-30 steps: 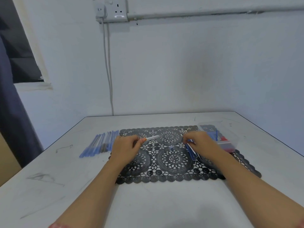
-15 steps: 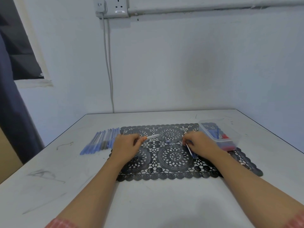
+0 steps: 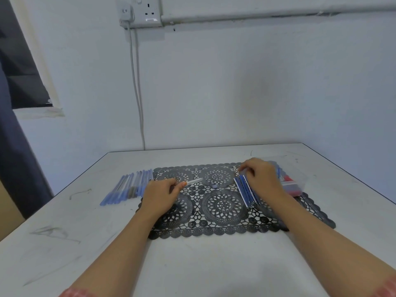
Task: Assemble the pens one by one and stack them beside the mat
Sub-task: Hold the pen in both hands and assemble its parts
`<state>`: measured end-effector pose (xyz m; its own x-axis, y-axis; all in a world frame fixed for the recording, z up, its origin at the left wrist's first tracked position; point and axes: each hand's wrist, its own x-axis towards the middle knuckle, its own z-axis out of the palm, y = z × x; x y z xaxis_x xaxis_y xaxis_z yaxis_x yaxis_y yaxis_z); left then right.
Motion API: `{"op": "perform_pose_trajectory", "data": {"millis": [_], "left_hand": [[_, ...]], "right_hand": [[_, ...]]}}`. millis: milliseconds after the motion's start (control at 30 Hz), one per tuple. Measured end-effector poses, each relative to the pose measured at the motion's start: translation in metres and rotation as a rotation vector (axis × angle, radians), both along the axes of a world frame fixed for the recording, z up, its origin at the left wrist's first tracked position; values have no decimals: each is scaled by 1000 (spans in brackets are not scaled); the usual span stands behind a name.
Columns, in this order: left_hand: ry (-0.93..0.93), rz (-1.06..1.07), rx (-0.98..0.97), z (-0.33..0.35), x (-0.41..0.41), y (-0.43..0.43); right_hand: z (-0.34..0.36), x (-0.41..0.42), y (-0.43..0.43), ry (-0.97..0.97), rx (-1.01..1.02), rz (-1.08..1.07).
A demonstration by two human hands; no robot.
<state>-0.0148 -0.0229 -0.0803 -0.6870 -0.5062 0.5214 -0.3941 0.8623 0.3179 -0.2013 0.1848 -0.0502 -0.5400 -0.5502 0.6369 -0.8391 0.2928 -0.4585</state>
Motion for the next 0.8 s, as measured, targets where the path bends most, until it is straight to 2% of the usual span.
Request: {"op": "perform_pose_trajectory", "data": {"millis": [100,167,267,333,433,500,700,800], "left_hand": [[4,-7,10,0,0,0],[11,-18,30,0,0,1],[10,-23,40,-1,-1,1],[8,-15,37,-3,0,-1],[22,-18,29,-3,-2,-3],[14,-10,13,-3,-2,-3],[25,-20,2,-2,-3,-3],[27,-28,8,-1,-3,-1]], "right_hand": [[19,-3,12,-52,-174,-183],[30,-13,22,-122,-164,-285],[38,-39,34,-263,-12,-431],[38,-53,34,-342,177,-487],[39,-55,30,-339,580,-525],[38,-54,25,-323,713,-515],[33,-55,15,-285,778,-545],[25,-57,13,-276,731,-547]]}}
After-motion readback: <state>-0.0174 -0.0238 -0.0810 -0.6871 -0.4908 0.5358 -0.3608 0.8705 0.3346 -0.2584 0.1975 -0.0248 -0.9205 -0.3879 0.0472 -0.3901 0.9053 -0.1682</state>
